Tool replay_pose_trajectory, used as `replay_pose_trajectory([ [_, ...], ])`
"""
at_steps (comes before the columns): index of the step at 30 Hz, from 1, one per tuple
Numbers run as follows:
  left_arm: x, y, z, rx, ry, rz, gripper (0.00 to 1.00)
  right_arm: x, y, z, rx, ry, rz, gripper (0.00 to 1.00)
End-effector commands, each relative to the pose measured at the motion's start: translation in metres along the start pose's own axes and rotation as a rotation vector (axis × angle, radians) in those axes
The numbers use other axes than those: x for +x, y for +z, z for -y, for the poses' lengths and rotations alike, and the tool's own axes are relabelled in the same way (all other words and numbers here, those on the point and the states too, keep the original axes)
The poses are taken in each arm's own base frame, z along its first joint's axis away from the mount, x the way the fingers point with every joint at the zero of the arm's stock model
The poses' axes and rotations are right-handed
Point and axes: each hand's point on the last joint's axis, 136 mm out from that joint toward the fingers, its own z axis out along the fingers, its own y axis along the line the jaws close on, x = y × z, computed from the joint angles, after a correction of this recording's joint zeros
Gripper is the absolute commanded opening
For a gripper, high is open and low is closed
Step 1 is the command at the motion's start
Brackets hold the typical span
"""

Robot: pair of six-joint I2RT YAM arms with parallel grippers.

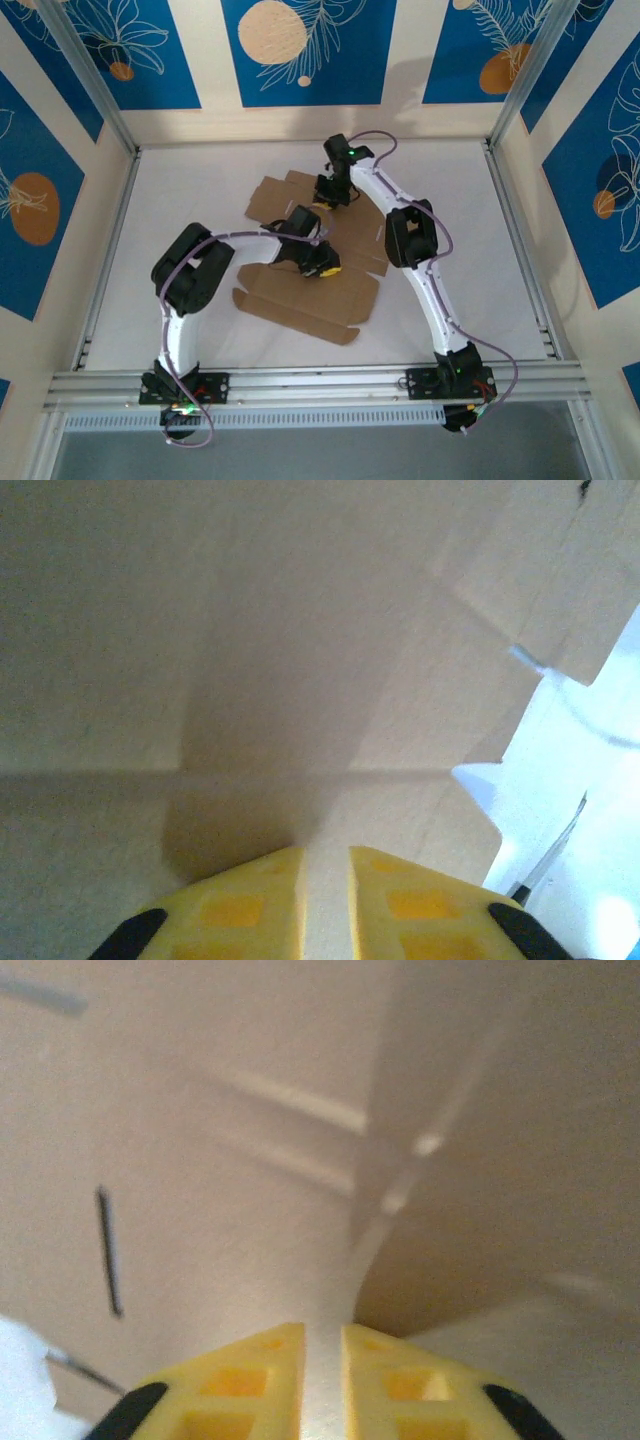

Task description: Fold the paper box

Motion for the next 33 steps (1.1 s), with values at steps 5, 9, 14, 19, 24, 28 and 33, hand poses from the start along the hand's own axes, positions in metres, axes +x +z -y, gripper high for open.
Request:
replay_pose_trajectory([
  [5, -0.048, -0.066, 0.043, 0.073, 0.158, 0.161, 0.34, 0.002, -0.109, -0.055, -0.266, -0.197, 0.143, 0.53],
  [9, -0.088, -0.118, 0.038, 0.037, 0.226, 0.27, 0.55, 0.005, -0.143, -0.019, -0.172, -0.162, 0.171, 0.55],
  [14, -0.14, -0.157, 0.009, -0.015, 0.2, 0.336, 0.58, 0.025, -0.135, 0.033, -0.018, -0.13, 0.18, 0.61],
  [19, -0.187, -0.189, -0.028, -0.24, 0.214, 0.433, 0.58, 0.043, -0.101, 0.053, 0.057, -0.133, 0.095, 0.72],
  [24, -0.227, -0.207, -0.058, -0.355, 0.254, 0.436, 0.63, 0.071, -0.069, 0.044, 0.164, -0.286, 0.019, 0.87],
  [28, -0.245, -0.199, -0.093, -0.375, 0.214, 0.376, 0.74, 0.098, -0.06, 0.034, 0.056, -0.271, -0.031, 0.9],
  [33, -0.257, -0.176, -0.122, -0.291, 0.145, 0.302, 0.76, 0.123, -0.051, 0.037, 0.042, -0.279, -0.075, 0.88],
])
